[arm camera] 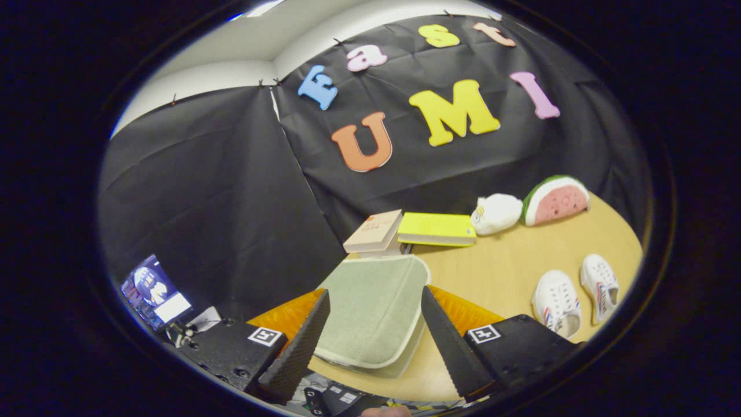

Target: Open the storage box then place both shoes into the box .Put the left shoe in first, then the right shoe, with the right side of both shoes facing outward in a uniform manner.

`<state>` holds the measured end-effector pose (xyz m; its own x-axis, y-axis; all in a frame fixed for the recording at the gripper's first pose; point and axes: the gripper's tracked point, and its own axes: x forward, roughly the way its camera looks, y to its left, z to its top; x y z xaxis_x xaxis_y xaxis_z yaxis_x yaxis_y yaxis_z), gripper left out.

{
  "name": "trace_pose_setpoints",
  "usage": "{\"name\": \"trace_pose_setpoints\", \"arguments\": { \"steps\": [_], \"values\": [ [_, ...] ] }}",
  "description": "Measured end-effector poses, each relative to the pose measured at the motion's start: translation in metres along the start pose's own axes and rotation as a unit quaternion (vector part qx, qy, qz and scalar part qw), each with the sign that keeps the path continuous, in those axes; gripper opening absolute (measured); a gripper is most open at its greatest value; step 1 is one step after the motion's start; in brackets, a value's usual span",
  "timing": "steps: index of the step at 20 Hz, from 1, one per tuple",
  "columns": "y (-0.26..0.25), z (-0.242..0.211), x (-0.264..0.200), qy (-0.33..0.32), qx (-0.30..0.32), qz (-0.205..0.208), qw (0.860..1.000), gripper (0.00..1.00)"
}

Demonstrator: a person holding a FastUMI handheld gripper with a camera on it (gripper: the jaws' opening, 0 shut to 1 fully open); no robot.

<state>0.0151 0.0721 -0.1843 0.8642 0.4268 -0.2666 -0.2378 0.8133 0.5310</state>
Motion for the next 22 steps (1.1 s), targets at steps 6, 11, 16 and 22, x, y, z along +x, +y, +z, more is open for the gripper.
{"name": "trace_pose_setpoints", "arguments": {
  "steps": [6, 11, 16, 22],
  "values": [
    [-0.02, -0.038, 0.04, 0.05, 0.147, 0.037, 0.987, 1.0],
    [-0.025, -0.059, 0.054, 0.082, 0.228, 0.056, 0.969, 0.99],
    [-0.015, -0.065, 0.059, 0.111, 0.288, 0.1, 0.946, 0.94],
    [-0.017, -0.042, 0.048, 0.114, 0.277, 0.102, 0.949, 0.53]
  ]
}}
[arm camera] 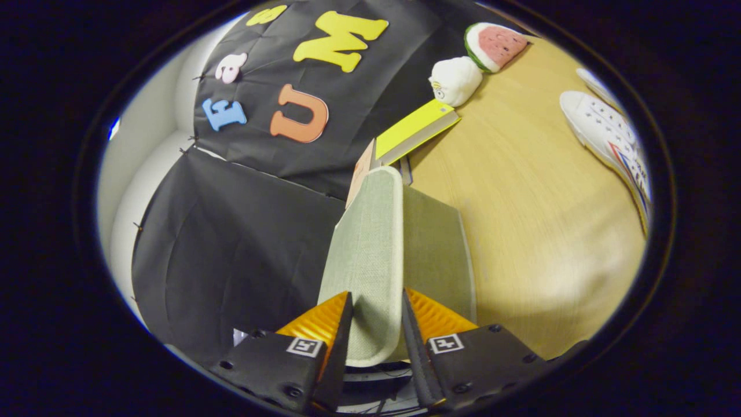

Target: Open the storage box then place both shoes into the box .Put the left shoe in first, then the right shoe, with the right side of both shoes facing outward in a uniform manner.

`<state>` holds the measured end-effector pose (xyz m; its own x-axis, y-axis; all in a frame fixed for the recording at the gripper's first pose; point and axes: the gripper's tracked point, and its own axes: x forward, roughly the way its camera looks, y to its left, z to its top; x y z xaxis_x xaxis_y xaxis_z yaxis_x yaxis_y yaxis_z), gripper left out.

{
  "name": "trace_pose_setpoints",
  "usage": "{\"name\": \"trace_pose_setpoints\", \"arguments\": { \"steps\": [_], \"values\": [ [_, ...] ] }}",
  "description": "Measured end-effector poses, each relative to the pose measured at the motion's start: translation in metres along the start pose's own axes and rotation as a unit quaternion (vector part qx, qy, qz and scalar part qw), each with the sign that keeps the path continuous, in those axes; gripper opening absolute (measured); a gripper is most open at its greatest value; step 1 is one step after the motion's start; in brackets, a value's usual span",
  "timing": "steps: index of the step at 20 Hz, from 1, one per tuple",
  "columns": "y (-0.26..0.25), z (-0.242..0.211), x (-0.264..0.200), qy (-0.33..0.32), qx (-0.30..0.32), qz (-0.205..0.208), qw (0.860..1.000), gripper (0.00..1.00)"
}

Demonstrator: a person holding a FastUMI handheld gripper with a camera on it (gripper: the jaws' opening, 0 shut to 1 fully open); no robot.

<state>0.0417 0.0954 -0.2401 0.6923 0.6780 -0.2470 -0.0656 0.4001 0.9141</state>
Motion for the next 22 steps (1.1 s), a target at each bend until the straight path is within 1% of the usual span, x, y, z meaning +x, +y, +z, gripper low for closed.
{"name": "trace_pose_setpoints", "arguments": {
  "steps": [2, 3, 4, 8, 10, 13, 16, 20, 21, 22],
  "values": [
    [0.009, 0.004, -0.014, -0.008, -0.016, -0.002, 1.0, 0.2],
    [0.014, 0.006, -0.016, -0.011, -0.024, -0.003, 1.0, 0.16],
    [0.02, 0.008, -0.017, -0.012, -0.035, -0.007, 0.999, 0.07],
    [0.064, 0.019, -0.022, -0.016, -0.085, -0.007, 0.996, 0.05],
    [0.097, 0.024, -0.024, -0.021, -0.113, -0.004, 0.993, 0.05],
    [0.146, 0.026, -0.012, -0.017, -0.161, 0.002, 0.987, 0.05],
    [0.192, 0.015, 0.01, -0.005, -0.195, 0.01, 0.981, 0.05],
    [0.238, -0.012, 0.053, 0.02, -0.251, 0.016, 0.968, 0.06],
    [0.247, -0.019, 0.064, 0.023, -0.266, 0.016, 0.964, 0.07],
    [0.254, -0.026, 0.075, 0.028, -0.285, 0.011, 0.958, 0.1]
  ]
}}
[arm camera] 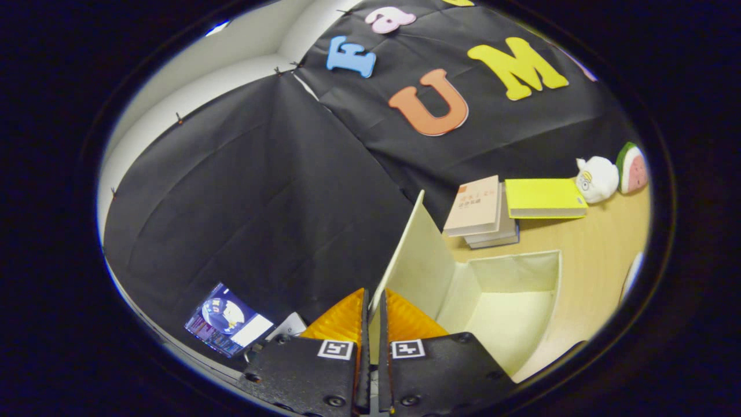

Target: Open the storage box then place both shoes into the box .Put the left shoe in first, then the right shoe, with the right side of both shoes facing outward in a uniform manner.

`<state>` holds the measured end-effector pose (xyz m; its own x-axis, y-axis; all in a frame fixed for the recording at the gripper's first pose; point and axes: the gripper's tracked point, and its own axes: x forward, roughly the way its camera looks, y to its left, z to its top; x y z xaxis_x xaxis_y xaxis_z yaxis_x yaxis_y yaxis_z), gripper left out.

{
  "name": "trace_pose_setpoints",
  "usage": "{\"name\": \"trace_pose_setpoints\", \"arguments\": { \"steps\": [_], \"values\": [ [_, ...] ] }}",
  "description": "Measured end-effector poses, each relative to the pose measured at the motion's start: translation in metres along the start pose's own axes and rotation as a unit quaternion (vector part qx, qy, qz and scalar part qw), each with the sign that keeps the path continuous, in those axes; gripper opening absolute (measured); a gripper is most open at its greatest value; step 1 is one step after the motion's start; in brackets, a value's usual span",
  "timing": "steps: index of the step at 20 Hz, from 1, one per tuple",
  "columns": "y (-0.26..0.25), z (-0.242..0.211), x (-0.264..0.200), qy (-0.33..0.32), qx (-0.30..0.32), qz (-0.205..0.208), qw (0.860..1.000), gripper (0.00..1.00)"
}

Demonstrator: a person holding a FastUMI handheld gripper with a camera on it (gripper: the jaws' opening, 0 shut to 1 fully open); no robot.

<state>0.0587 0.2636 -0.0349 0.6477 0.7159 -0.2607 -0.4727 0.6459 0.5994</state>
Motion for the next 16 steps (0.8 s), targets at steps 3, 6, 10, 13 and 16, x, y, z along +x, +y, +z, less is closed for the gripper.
{"name": "trace_pose_setpoints", "arguments": {
  "steps": [3, 6, 10, 13, 16],
  "values": [
    [0.018, -0.005, 0.026, 0.012, -0.078, -0.017, 0.997, 0.25],
    [0.028, -0.003, 0.031, -0.003, -0.119, -0.029, 0.992, 0.61],
    [0.014, 0.01, 0.011, -0.037, -0.129, -0.065, 0.989, 0.92],
    [-0.015, 0.016, -0.018, -0.052, -0.114, -0.099, 0.987, 0.92],
    [-0.061, 0.02, -0.062, -0.065, -0.093, -0.15, 0.982, 0.92]
  ]
}}
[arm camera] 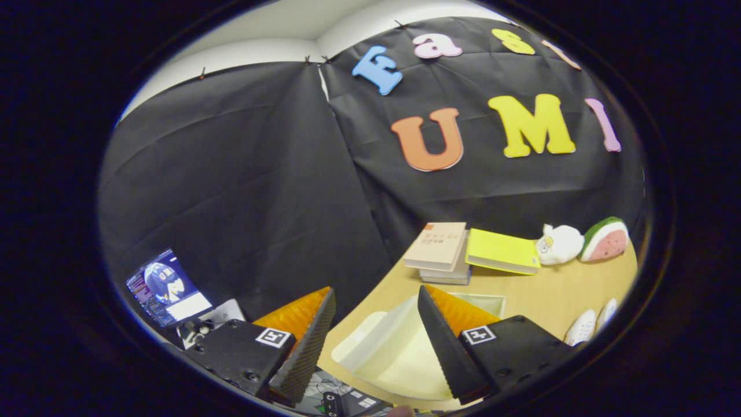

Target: Open the storage box then place both shoes into the box .Put the left shoe in first, then the right shoe, with the right side of both shoes facing outward in a uniform manner.

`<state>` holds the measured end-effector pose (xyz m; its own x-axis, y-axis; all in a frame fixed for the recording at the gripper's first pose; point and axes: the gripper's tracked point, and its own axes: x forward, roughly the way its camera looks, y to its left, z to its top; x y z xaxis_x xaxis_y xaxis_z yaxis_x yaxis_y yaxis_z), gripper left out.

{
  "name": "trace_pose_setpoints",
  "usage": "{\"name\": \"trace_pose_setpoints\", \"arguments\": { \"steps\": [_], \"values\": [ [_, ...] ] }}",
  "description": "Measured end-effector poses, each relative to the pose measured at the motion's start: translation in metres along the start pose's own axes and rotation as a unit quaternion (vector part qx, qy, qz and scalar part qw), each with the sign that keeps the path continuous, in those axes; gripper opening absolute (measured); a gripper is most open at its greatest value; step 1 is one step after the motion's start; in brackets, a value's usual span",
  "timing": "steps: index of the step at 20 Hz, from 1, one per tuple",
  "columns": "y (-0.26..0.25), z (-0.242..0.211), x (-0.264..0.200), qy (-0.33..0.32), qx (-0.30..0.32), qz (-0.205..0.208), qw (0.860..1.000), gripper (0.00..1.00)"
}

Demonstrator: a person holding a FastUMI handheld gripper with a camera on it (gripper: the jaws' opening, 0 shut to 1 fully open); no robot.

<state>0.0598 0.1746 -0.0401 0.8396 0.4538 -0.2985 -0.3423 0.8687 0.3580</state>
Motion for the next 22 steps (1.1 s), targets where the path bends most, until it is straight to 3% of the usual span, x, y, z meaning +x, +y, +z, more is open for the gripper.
{"name": "trace_pose_setpoints", "arguments": {
  "steps": [6, 9, 13, 18, 22],
  "values": [
    [-0.146, -0.024, -0.08, 0.01, 0.015, -0.139, 0.99, 0.92],
    [-0.229, -0.06, -0.119, 0.033, 0.023, -0.219, 0.975, 0.93],
    [-0.324, -0.138, -0.148, 0.096, 0.039, -0.294, 0.95, 0.93],
    [-0.402, -0.223, -0.131, 0.176, 0.014, -0.313, 0.933, 0.93],
    [-0.442, -0.26, -0.108, 0.196, 0.048, -0.296, 0.934, 0.93]
  ]
}}
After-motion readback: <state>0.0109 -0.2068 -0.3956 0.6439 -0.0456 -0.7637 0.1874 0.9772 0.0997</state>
